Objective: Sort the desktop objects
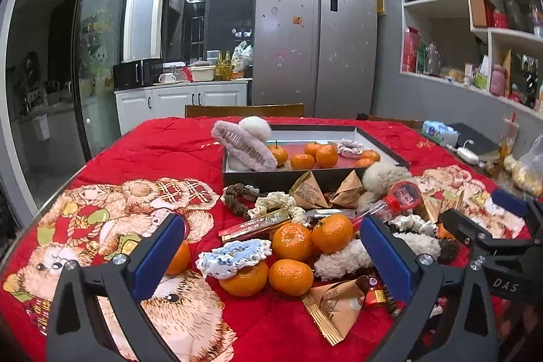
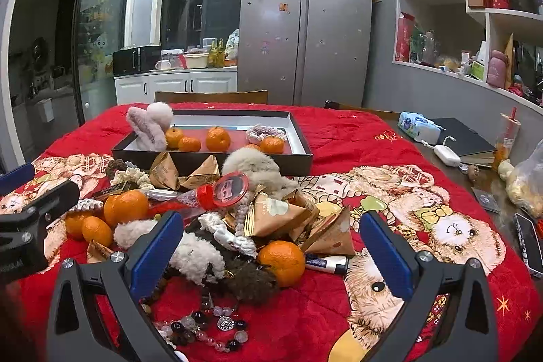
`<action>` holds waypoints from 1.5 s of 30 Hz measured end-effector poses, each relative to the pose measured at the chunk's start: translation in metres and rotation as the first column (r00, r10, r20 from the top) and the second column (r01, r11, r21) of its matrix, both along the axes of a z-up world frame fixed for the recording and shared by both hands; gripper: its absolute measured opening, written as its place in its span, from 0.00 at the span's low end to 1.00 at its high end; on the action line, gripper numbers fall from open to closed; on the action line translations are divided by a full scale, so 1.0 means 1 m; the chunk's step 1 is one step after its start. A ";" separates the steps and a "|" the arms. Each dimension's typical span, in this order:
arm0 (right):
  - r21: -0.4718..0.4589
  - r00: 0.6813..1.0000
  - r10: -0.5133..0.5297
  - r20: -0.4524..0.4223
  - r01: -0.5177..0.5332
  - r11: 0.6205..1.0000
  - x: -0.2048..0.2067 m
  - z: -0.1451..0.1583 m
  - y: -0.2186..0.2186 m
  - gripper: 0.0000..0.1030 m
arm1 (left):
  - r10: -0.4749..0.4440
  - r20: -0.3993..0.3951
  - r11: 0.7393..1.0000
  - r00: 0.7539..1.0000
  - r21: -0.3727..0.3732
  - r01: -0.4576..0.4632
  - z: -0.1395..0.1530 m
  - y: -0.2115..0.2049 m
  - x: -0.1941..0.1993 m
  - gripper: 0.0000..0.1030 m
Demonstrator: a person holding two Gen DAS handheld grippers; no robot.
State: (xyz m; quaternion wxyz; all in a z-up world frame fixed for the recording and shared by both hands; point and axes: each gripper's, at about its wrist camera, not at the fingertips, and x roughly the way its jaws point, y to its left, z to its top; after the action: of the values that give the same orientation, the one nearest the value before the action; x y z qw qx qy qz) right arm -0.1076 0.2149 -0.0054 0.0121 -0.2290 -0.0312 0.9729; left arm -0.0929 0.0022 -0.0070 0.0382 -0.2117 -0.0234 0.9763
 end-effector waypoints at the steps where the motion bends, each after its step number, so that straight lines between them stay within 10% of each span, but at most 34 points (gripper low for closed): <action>1: 0.000 1.000 0.000 -0.002 0.000 1.000 0.001 0.000 0.000 1.00 | -0.006 -0.001 1.000 1.000 0.007 0.006 0.000 -0.001 0.000 1.00; 45: 0.015 0.999 -0.046 -0.009 0.046 0.999 0.002 0.001 0.001 1.00 | -0.016 0.017 1.000 1.000 -0.014 0.016 -0.003 0.005 0.000 1.00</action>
State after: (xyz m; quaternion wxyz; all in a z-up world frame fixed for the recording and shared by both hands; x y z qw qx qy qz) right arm -0.1056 0.2161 -0.0041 0.0362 -0.2252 -0.0332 0.9731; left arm -0.0933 0.0069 -0.0097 0.0442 -0.2205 -0.0149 0.9743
